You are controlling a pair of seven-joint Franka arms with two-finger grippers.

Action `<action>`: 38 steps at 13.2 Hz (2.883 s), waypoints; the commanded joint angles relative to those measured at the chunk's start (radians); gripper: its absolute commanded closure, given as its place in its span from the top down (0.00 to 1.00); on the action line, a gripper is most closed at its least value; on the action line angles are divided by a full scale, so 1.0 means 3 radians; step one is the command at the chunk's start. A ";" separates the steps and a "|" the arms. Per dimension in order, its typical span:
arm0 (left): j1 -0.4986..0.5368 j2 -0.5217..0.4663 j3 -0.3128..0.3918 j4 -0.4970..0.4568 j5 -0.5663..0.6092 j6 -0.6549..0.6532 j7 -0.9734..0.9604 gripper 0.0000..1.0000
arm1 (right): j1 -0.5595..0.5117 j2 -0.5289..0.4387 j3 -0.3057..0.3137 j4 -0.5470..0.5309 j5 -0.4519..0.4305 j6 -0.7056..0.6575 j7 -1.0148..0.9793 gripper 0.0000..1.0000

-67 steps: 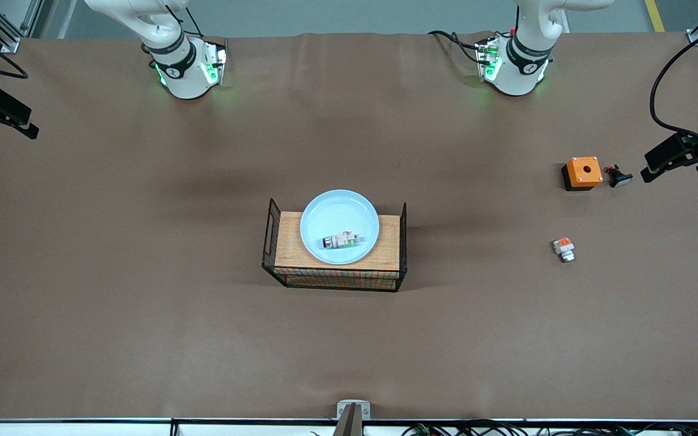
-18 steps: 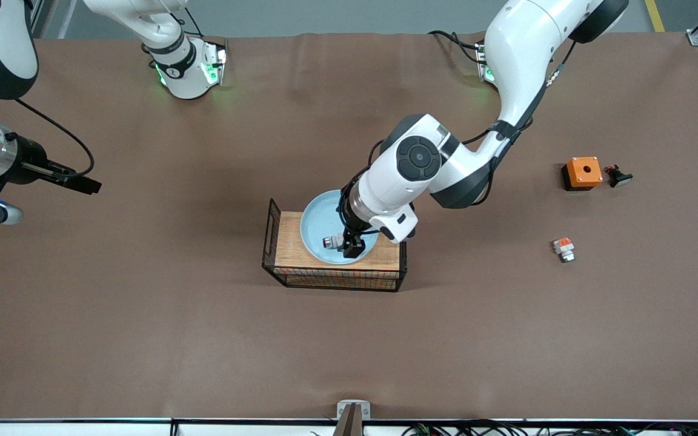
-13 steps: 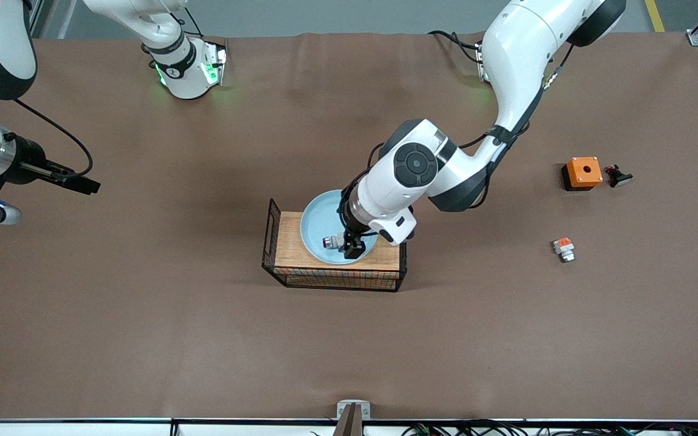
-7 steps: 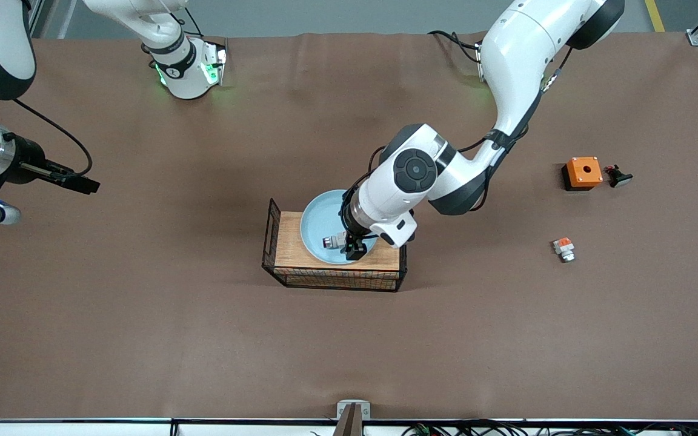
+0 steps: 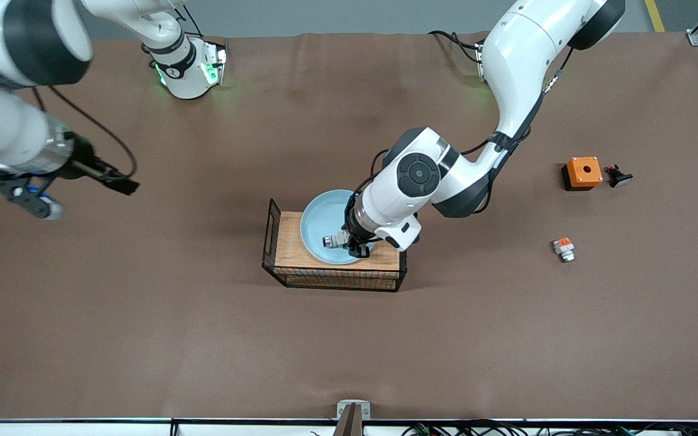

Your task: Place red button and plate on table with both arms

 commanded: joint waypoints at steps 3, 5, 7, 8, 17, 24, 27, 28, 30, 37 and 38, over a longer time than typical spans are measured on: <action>-0.0051 0.0001 0.0044 0.0051 0.0026 -0.0022 -0.0062 0.14 | 0.0439 -0.0047 -0.0033 0.0028 0.0058 0.0131 0.0872 1.00; -0.0046 -0.0029 0.0044 0.0051 0.0026 -0.0022 -0.0062 0.13 | 0.0598 -0.0047 -0.0033 0.0023 0.0119 0.0269 0.1332 1.00; -0.0041 -0.0091 0.0044 0.0061 0.0031 -0.0047 -0.0057 0.13 | 0.0690 -0.0047 -0.0033 0.0023 0.0196 0.0356 0.1635 1.00; -0.0036 -0.0137 0.0038 0.0071 0.0021 -0.0088 -0.0057 0.13 | 0.0736 -0.0042 -0.0033 0.0018 0.0196 0.0371 0.1641 1.00; 0.0107 -0.0689 0.0033 0.0061 0.0031 -0.0521 0.0300 0.13 | 0.0859 -0.0047 -0.0038 -0.0008 0.0191 0.0392 0.1753 1.00; 0.0744 -0.1108 -0.0181 -0.0148 -0.0121 -0.1538 0.1836 0.13 | 0.1120 -0.0021 -0.0038 -0.0023 0.0156 0.0682 0.2233 1.00; 0.1139 -0.1312 -0.0304 -0.0428 -0.0168 -0.1928 0.2854 0.14 | 0.1278 -0.0011 -0.0038 -0.0094 0.0156 0.0908 0.2907 1.00; 0.1231 -0.1389 -0.0304 -0.0556 -0.0168 -0.1949 0.3202 0.14 | 0.1345 -0.0011 -0.0038 -0.0145 0.0150 0.0964 0.3081 1.00; 0.1430 -0.1542 -0.0304 -0.0868 -0.0173 -0.1944 0.3907 0.14 | 0.1432 0.0020 -0.0038 -0.0217 0.0105 0.1107 0.3454 1.00; 0.1891 -0.1651 -0.0289 -0.1686 -0.0117 -0.1506 0.6285 0.17 | 0.1739 0.0382 -0.0038 -0.0192 -0.0156 0.1450 0.4289 1.00; 0.1897 -0.1645 -0.0279 -0.1804 -0.0117 -0.1358 0.6481 0.17 | 0.1754 0.0454 -0.0038 -0.0172 -0.0172 0.1486 0.4330 1.00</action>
